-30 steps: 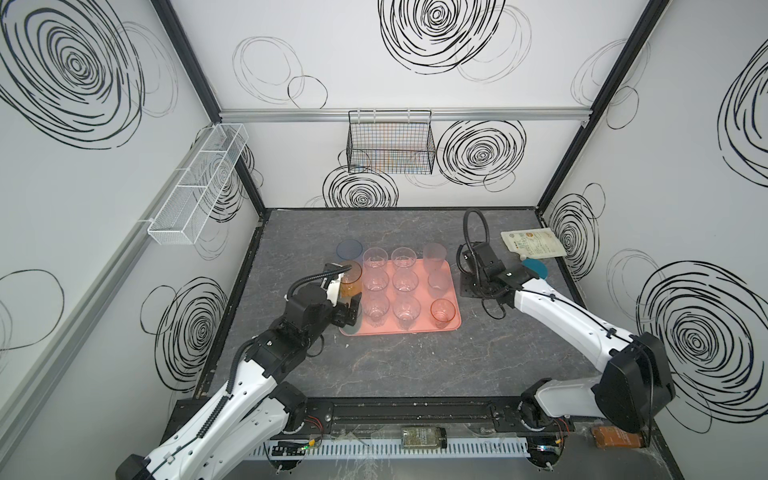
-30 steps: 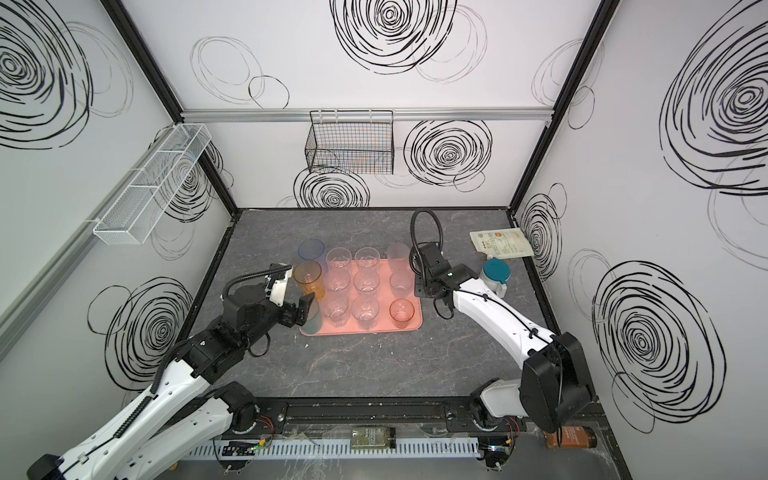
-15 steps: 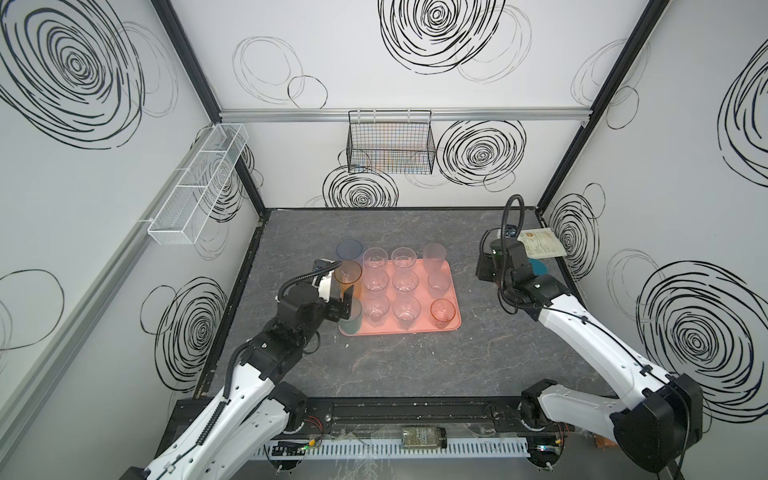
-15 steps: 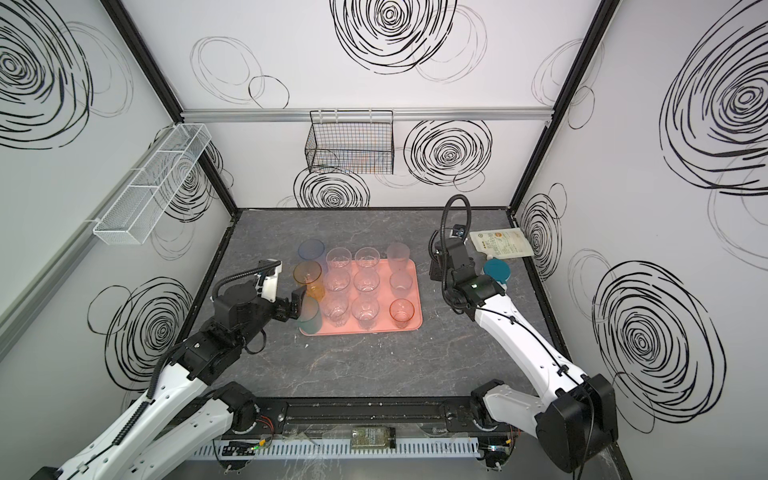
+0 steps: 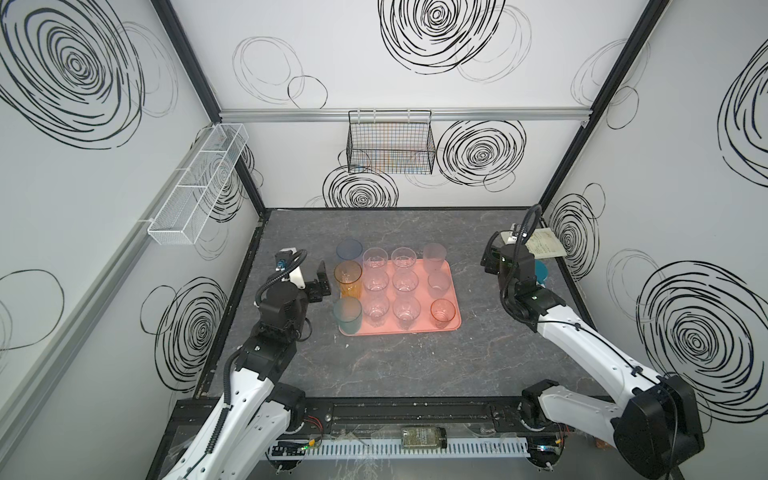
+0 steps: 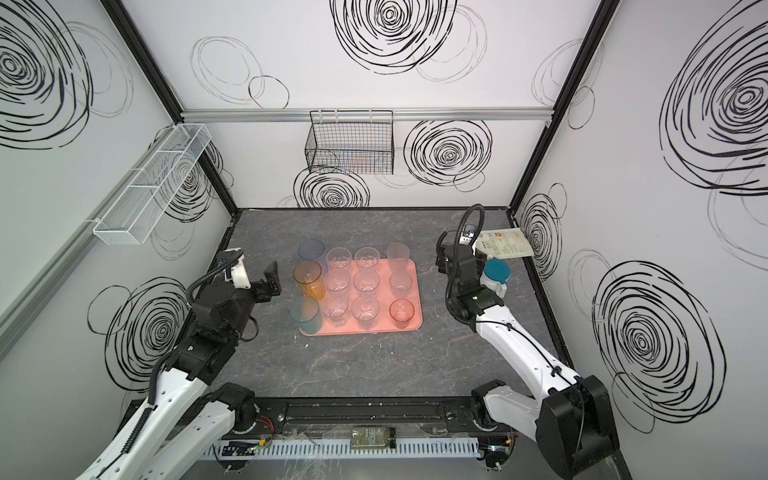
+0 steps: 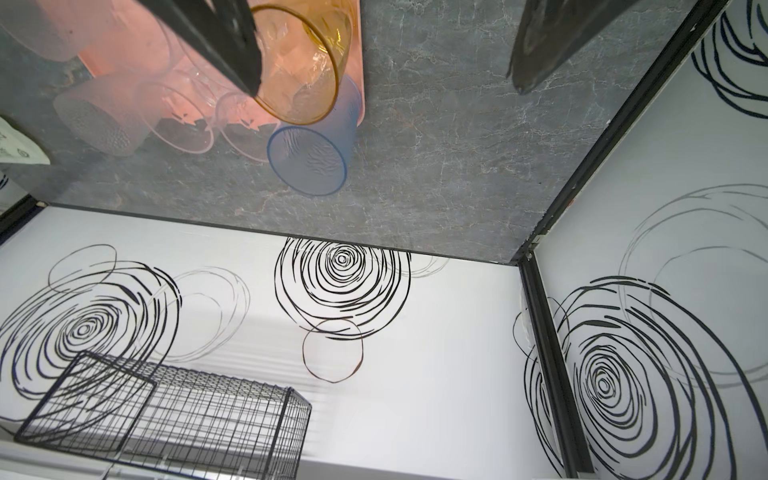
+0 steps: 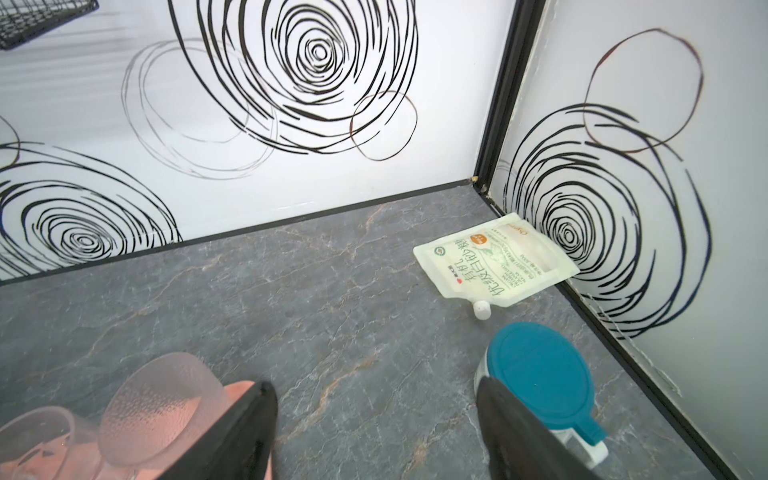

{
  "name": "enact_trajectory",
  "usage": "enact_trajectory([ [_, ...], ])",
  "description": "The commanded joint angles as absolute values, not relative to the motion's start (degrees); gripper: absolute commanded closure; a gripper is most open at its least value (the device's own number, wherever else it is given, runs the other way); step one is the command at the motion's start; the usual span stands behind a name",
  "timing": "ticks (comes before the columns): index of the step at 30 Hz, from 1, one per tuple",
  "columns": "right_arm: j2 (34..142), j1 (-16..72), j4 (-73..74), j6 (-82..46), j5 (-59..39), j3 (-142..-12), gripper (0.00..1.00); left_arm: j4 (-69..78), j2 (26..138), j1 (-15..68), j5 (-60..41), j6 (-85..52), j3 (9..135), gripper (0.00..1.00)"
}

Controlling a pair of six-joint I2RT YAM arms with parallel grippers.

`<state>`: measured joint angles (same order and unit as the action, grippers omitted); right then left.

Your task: Place the glasses into the tray

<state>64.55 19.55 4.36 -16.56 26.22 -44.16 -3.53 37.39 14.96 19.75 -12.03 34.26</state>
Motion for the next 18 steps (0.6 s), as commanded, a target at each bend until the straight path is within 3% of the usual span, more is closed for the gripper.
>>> enact_trajectory([
  [1,63.73,16.84,10.72,-15.62,28.49,-42.41,0.18,4.47,37.41,12.97,24.19,-11.75,32.75,0.04],
  [7,64.74,13.12,24.10,-16.37,31.64,-33.89,0.22,14.21,42.07,8.21,29.40,-12.45,31.86,0.04],
  [11,65.42,9.77,25.44,-20.46,36.54,-31.71,0.22,22.15,44.48,7.06,40.46,-9.90,27.93,0.04],
  [18,68.25,7.65,29.18,-18.38,39.68,-28.83,0.23,33.17,49.48,7.06,47.25,-10.45,20.76,0.04],
])
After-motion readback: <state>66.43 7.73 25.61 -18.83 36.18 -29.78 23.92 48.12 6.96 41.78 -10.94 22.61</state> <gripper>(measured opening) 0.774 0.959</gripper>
